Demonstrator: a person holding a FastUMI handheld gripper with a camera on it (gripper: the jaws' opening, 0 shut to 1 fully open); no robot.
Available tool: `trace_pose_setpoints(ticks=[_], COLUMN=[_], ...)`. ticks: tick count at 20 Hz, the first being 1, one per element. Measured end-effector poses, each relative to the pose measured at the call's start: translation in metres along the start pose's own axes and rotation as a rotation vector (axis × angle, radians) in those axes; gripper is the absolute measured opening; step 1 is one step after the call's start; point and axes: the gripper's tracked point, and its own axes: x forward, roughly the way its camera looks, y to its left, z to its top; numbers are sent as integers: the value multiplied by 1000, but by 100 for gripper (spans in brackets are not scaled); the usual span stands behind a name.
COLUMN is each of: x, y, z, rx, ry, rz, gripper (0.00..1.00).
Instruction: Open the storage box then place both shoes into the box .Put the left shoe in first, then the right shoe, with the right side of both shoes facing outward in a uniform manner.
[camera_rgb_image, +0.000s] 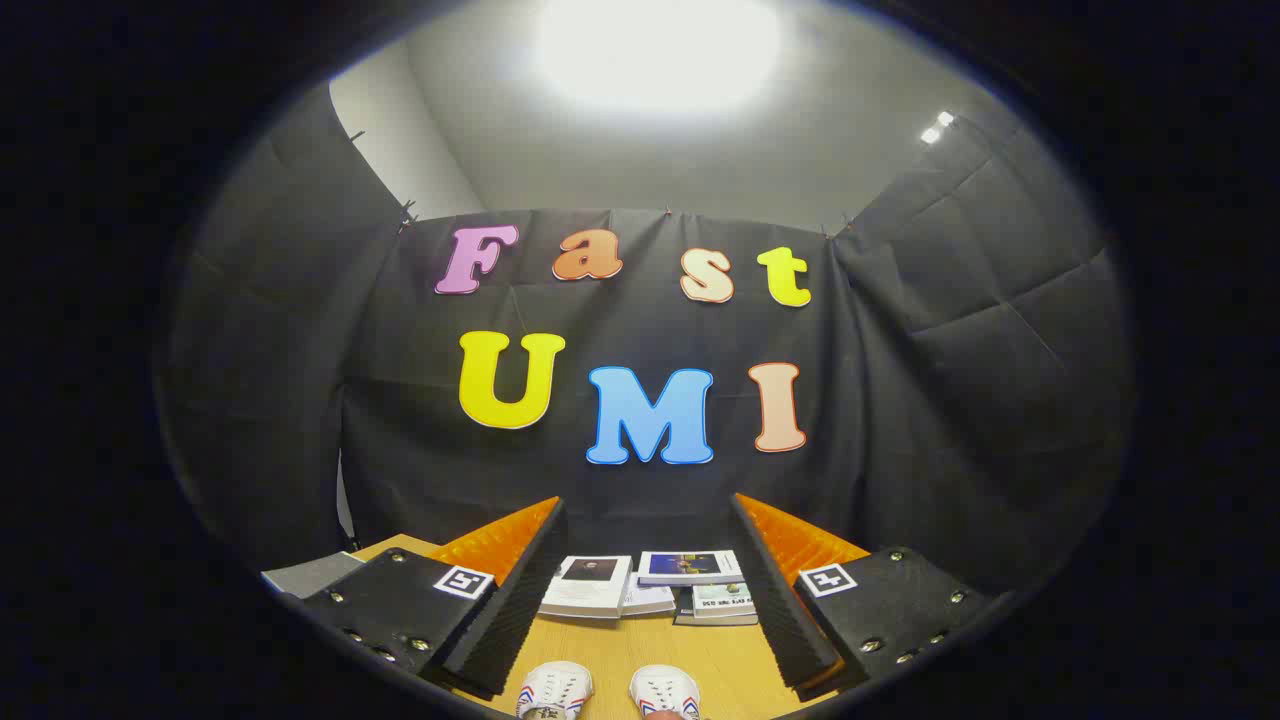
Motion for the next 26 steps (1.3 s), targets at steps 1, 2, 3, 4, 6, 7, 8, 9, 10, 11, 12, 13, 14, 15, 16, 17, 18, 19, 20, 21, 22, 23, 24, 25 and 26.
trace_pose_setpoints(ticks=[1, 2, 3, 4, 6, 7, 8, 9, 10, 11, 12, 13, 14, 15, 16, 17, 18, 19, 20, 21, 22, 23, 24, 25, 26], x=[0, 0, -1, -1, -4, -5, -7, -9, -12, -13, -16, -18, -19, -21, -23, -23, -25, -26, -28, -30, -31, -33, -36, -38, -40], y=[-2, -3, -3, -5, -8, -8, -8, -10, -12, -12, -14, -15, -14, -13, -12, -10, -6, -1, 3, 8, 13, 20, 28, 36, 44], z=[-1, -2, -4, -6, -5, -2, -2, -1, -2, -3, -6, -9, -11, -12, -13, -15, -16, -17, -18, -19, -22, -25, -29, -33, -38], rx=[1, 5, 9, 12, 17, 15, 9, 0, -10, -17, -19, -14, -4, 7, 16, 25, 37, 54, 71, 87, 102, 118, 136, 154, 172], ry=[2, 5, 11, 16, 10, 5, 0, -6, -6, -2, 5, 13, 21, 27, 34, 41, 49, 54, 61, 65, 73, 85, 97, 112, 131], rz=[-5, -6, -7, -10, -16, -17, -21, -24, -24, -26, -27, -28, -29, -27, -24, -16, -5, 10, 23, 38, 52, 69, 89, 111, 133], gripper=[95, 96, 96, 96, 96, 95, 95, 95, 95, 96, 95, 95, 96, 96, 96, 96, 96, 96, 95, 96, 95, 95, 96, 95, 96])
